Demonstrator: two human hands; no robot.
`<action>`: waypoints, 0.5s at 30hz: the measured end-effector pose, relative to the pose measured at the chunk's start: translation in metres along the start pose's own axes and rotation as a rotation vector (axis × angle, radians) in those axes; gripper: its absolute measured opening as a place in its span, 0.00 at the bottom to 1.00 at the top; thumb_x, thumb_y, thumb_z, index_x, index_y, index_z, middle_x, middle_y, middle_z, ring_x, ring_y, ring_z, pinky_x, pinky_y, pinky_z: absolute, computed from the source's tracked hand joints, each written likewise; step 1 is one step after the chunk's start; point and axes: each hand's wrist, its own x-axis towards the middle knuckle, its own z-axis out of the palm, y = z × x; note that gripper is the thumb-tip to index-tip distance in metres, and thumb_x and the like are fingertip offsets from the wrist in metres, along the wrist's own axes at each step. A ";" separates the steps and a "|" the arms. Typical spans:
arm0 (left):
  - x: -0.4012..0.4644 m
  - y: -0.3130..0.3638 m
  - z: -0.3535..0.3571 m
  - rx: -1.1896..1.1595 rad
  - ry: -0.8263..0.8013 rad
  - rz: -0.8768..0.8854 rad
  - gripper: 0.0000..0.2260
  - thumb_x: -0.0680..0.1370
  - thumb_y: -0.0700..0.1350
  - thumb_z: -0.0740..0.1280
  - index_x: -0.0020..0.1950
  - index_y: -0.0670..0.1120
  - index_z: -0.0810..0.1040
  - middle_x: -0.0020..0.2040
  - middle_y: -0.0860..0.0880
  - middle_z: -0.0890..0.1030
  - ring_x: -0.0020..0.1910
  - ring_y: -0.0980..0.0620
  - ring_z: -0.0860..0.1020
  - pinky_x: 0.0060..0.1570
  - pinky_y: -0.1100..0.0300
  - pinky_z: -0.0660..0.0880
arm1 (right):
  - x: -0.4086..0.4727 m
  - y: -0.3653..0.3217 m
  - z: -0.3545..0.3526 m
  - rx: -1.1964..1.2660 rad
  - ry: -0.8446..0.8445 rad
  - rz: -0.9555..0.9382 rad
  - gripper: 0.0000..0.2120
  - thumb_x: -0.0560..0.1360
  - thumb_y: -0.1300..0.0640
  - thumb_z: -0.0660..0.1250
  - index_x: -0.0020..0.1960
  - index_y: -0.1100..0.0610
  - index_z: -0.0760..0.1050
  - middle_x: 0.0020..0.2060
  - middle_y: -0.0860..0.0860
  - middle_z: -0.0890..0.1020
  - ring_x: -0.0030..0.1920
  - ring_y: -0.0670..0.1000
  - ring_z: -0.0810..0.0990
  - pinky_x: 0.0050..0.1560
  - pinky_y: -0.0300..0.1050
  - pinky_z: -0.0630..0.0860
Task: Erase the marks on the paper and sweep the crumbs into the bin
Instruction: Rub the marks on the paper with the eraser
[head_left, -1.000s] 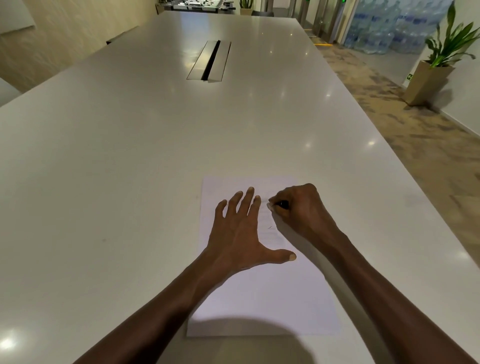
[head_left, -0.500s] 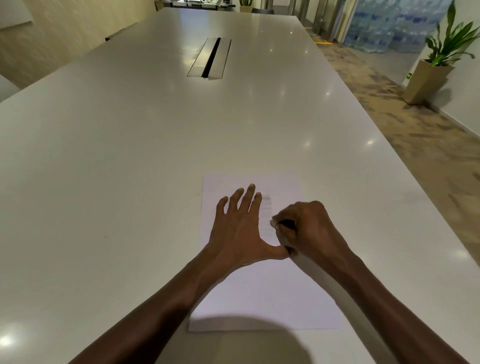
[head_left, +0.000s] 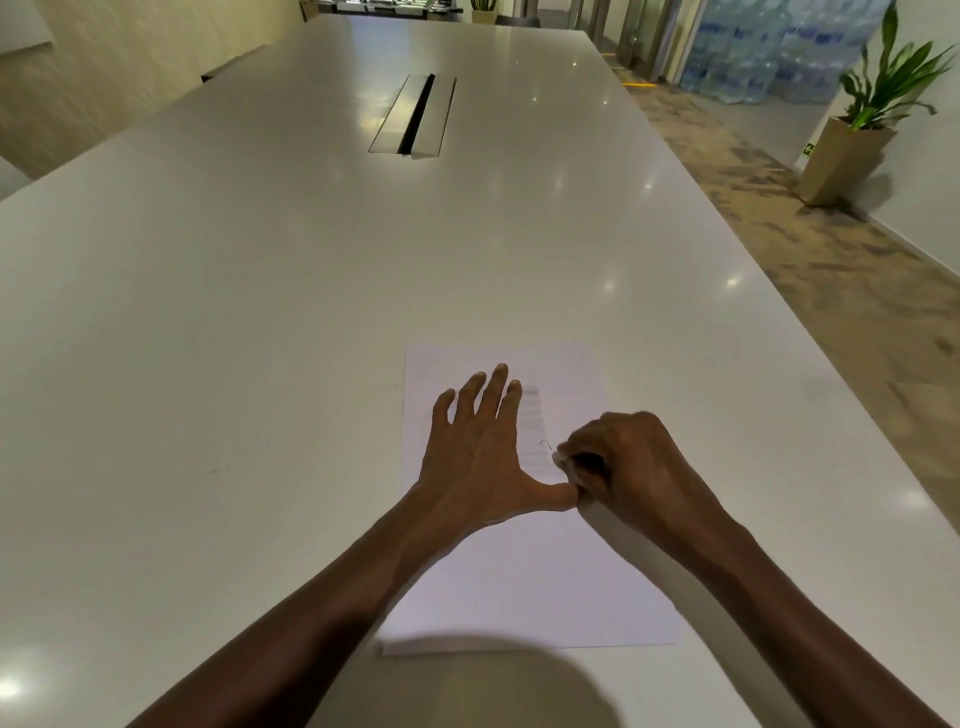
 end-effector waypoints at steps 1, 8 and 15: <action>0.000 0.000 0.000 0.001 -0.003 -0.001 0.60 0.58 0.84 0.50 0.80 0.48 0.51 0.82 0.50 0.46 0.80 0.48 0.46 0.76 0.43 0.48 | -0.005 0.000 0.002 0.000 -0.004 0.003 0.07 0.68 0.63 0.66 0.31 0.60 0.77 0.25 0.56 0.77 0.30 0.54 0.76 0.34 0.48 0.72; -0.007 -0.006 -0.003 -0.015 -0.055 0.087 0.62 0.60 0.85 0.52 0.81 0.46 0.45 0.82 0.49 0.40 0.80 0.48 0.41 0.77 0.43 0.44 | 0.003 0.002 0.005 0.070 0.083 0.011 0.05 0.66 0.66 0.68 0.32 0.62 0.80 0.27 0.56 0.81 0.29 0.55 0.79 0.32 0.48 0.74; -0.016 -0.014 -0.007 -0.048 -0.161 0.180 0.67 0.57 0.85 0.57 0.81 0.45 0.38 0.80 0.51 0.35 0.79 0.52 0.36 0.78 0.45 0.43 | 0.009 0.001 0.003 0.109 0.150 0.001 0.08 0.66 0.70 0.71 0.37 0.59 0.85 0.32 0.52 0.86 0.31 0.50 0.82 0.34 0.44 0.79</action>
